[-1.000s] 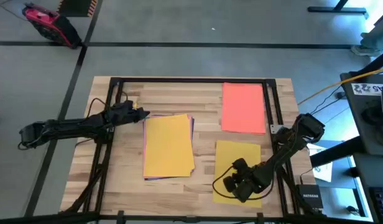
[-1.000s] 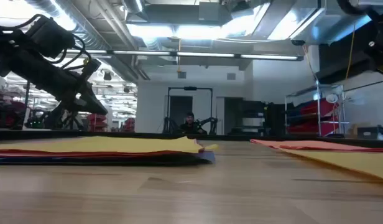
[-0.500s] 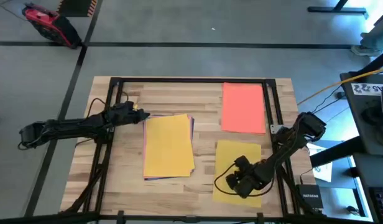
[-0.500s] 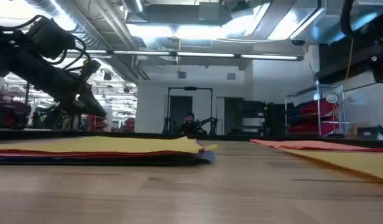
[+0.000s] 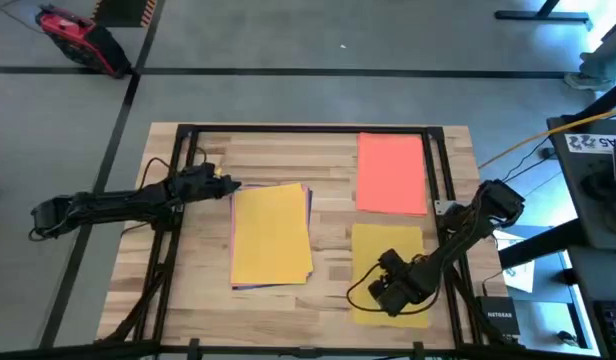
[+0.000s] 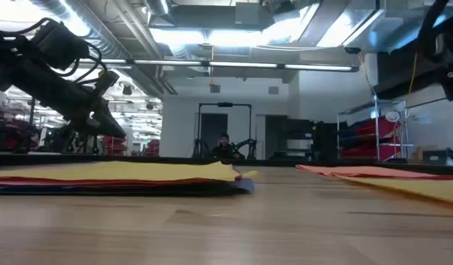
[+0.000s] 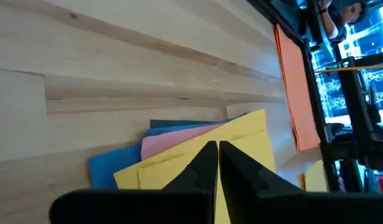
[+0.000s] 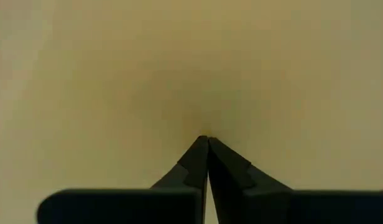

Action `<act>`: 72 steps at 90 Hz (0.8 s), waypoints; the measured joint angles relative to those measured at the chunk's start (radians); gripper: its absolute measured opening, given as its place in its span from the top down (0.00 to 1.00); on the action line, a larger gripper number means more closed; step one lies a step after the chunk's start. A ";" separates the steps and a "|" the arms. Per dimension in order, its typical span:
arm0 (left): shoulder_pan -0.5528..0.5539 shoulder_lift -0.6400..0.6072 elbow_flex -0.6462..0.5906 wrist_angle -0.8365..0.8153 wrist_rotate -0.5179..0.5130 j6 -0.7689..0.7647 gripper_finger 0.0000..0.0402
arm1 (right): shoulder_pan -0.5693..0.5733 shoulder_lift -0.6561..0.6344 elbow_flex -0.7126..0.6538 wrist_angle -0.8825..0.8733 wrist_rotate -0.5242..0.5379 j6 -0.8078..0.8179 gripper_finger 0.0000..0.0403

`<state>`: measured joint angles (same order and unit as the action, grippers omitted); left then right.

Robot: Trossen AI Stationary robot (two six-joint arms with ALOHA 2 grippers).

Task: Organize paper
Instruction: Put all of the yellow paper at the bottom right of the table

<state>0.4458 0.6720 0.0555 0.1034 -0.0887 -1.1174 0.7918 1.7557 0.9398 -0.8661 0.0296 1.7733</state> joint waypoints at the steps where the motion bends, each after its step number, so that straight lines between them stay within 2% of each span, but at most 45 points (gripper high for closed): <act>1: 0.000 0.000 0.000 -0.001 0.000 0.001 1.00 | 0.000 0.000 0.000 -0.001 -0.002 -0.002 1.00; 23: 0.000 0.000 0.000 -0.020 0.000 0.018 1.00 | 0.000 -0.008 0.001 -0.015 -0.037 -0.024 1.00; 36: 0.000 0.000 0.000 -0.009 0.024 0.036 1.00 | 0.001 -0.032 0.010 -0.086 -0.035 -0.017 1.00; 54: 0.000 0.000 0.000 0.030 0.097 0.078 1.00 | 0.001 -0.122 0.014 -0.132 0.037 0.033 1.00; 72: 0.000 0.000 0.000 0.052 0.133 0.085 1.00 | -0.017 -0.188 0.016 -0.103 0.126 0.056 1.00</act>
<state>0.4455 0.6720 0.0551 0.1554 0.0440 -1.0326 0.7745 1.5682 0.9554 -0.9690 0.1551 1.8297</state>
